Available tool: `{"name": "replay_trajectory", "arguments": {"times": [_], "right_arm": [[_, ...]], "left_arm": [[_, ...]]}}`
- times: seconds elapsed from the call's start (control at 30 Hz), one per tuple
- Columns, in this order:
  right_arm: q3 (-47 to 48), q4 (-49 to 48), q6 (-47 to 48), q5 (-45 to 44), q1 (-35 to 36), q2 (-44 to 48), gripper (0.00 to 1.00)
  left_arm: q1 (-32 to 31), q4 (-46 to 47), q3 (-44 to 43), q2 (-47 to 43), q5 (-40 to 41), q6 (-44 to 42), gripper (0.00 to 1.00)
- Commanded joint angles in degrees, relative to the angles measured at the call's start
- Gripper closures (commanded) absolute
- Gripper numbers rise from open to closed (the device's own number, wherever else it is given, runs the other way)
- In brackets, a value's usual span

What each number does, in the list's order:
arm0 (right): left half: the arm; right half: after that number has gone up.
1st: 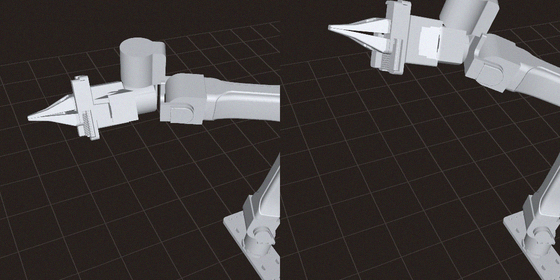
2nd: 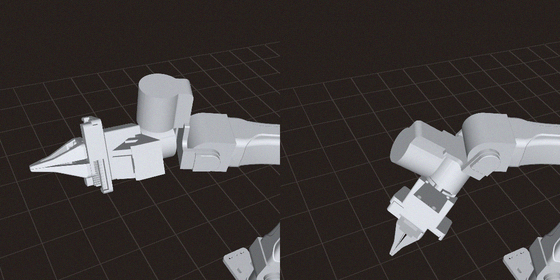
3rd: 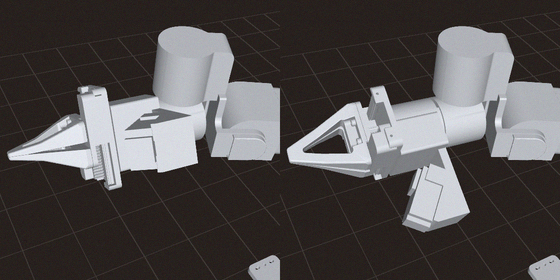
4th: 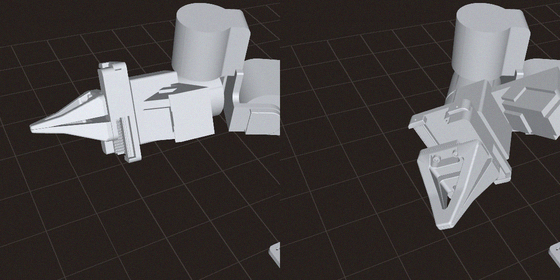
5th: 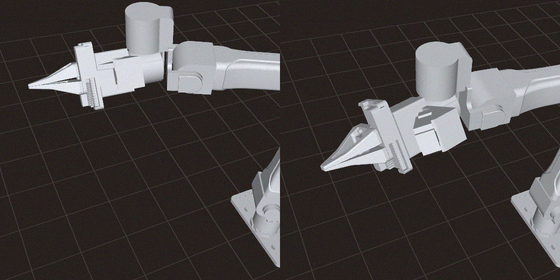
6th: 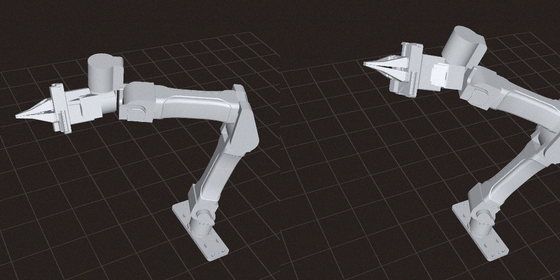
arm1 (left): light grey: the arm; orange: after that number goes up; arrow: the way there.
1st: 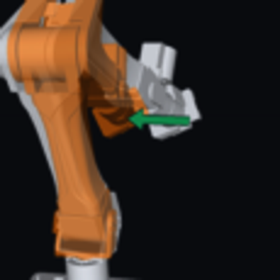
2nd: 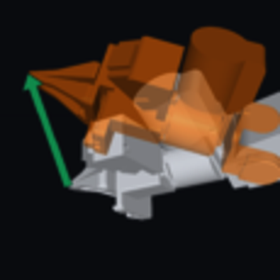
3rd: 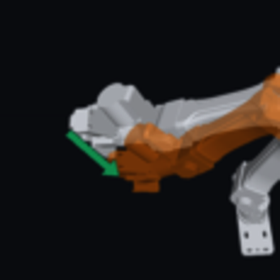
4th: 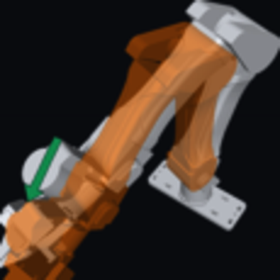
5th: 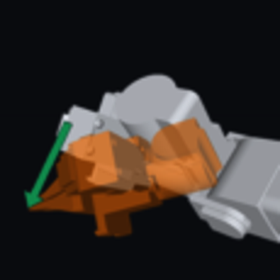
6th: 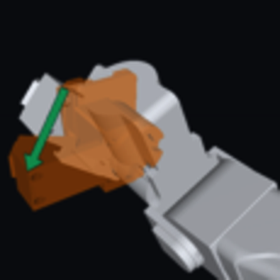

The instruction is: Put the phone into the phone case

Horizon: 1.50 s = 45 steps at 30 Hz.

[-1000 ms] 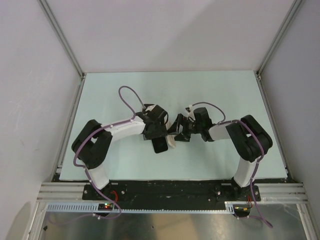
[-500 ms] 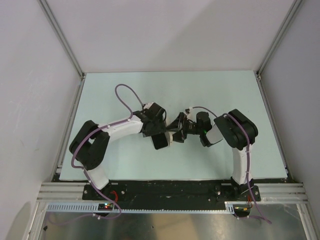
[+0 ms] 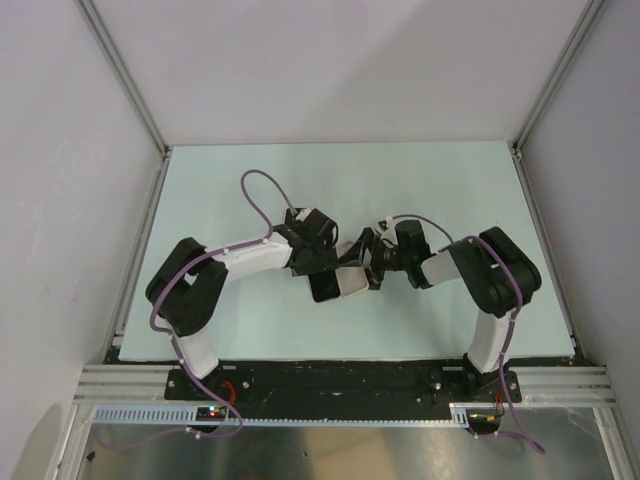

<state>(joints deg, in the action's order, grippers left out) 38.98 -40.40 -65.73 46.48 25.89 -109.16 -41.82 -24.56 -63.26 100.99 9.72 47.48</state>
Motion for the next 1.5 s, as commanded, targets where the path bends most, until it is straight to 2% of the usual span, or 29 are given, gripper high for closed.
{"name": "replay_trajectory", "arguments": {"times": [0.0,0.27,0.4,0.57,0.87,1.13,1.27,1.47], "right_arm": [[1.5,20.9,11.5,-9.5,-0.1,6.7,0.01],[-0.3,43.9,20.4,-28.9,-0.5,17.3,0.01],[-0.4,48.5,21.3,-37.8,0.2,21.9,0.01],[-0.3,49.0,21.5,-43.7,1.0,24.2,0.05],[2.4,47.4,24.3,-45.6,1.6,21.1,0.27],[4.6,46.8,26.1,-44.3,2.0,16.5,0.45],[5.2,46.9,26.6,-43.8,2.4,15.5,0.50],[5.4,47.4,26.9,-44.0,2.8,15.3,0.51]], "left_arm": [[-2.0,0.9,-1.6,-0.1,-3.4,-1.8,0.86],[-2.0,0.9,-1.2,-1.2,-4.6,-1.4,0.87],[-1.9,0.9,-1.0,-2.3,-6.0,0.4,0.87],[-1.9,0.9,-1.8,-2.2,-7.4,4.2,0.87],[-1.9,-0.1,-5.4,-0.7,-8.6,8.5,0.88],[-1.7,-2.6,-10.7,2.6,-7.1,8.9,0.88],[-1.4,-3.7,-14.2,5.8,-6.9,8.7,0.88],[-1.3,-4.9,-16.4,8.7,-5.6,9.4,0.86]]}}
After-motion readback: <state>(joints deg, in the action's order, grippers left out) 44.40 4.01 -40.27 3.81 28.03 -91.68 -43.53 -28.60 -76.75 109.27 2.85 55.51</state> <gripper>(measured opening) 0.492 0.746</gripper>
